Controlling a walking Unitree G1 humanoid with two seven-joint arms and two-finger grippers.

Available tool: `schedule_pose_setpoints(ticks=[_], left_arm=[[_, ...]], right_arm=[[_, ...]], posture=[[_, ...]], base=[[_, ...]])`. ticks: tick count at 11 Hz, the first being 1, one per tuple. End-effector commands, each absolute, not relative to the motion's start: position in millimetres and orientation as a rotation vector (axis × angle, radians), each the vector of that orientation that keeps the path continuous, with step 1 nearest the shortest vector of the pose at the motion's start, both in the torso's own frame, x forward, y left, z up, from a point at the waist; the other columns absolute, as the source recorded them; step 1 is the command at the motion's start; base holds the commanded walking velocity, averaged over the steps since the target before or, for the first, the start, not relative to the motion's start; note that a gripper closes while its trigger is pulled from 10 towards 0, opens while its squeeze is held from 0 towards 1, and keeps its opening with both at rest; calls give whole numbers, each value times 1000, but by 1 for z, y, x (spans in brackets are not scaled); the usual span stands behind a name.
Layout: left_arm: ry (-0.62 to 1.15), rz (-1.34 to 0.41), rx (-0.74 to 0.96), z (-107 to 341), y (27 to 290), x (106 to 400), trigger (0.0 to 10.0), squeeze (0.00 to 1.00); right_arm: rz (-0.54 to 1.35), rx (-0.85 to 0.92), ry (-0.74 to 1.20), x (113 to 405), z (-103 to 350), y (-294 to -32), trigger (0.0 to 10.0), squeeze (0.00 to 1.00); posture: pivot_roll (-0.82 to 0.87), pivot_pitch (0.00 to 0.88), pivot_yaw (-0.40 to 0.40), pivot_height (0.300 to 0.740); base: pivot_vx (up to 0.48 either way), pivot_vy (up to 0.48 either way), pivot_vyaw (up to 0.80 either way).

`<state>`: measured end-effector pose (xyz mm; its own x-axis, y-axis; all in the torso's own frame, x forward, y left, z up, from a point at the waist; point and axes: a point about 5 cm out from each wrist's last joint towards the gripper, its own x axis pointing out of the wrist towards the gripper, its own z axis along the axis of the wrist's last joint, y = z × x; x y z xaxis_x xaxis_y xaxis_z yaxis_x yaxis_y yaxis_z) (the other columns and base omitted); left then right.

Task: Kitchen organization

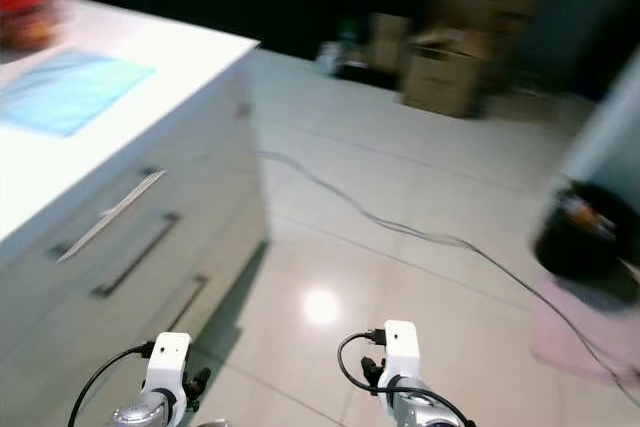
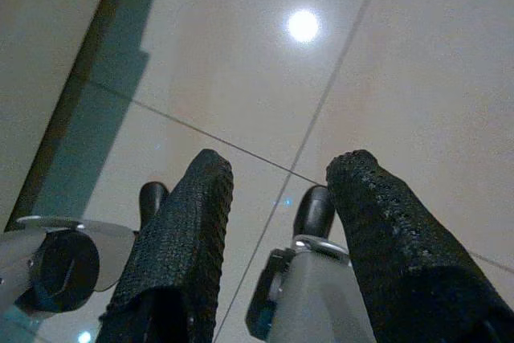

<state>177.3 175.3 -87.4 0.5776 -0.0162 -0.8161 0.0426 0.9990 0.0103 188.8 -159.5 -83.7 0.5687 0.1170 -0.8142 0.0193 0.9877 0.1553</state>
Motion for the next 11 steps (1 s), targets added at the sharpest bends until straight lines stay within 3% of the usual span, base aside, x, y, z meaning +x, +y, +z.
schedule_pose_setpoints(ticks=[1, 11], left_arm=[[955, -31, 42, -88, 178, 176, 10000, 0], [961, -62, 70, -88, 179, 174, 10000, 0]], right_arm=[[64, 155, 951, 193, -82, -157, 10000, 0], [48, 190, 968, 186, -85, -153, 10000, 0]], posture=[[1, 0, 30, 740], [-7, 16, 51, 740]], base=[[0, 0, 800], [0, 0, 800]])
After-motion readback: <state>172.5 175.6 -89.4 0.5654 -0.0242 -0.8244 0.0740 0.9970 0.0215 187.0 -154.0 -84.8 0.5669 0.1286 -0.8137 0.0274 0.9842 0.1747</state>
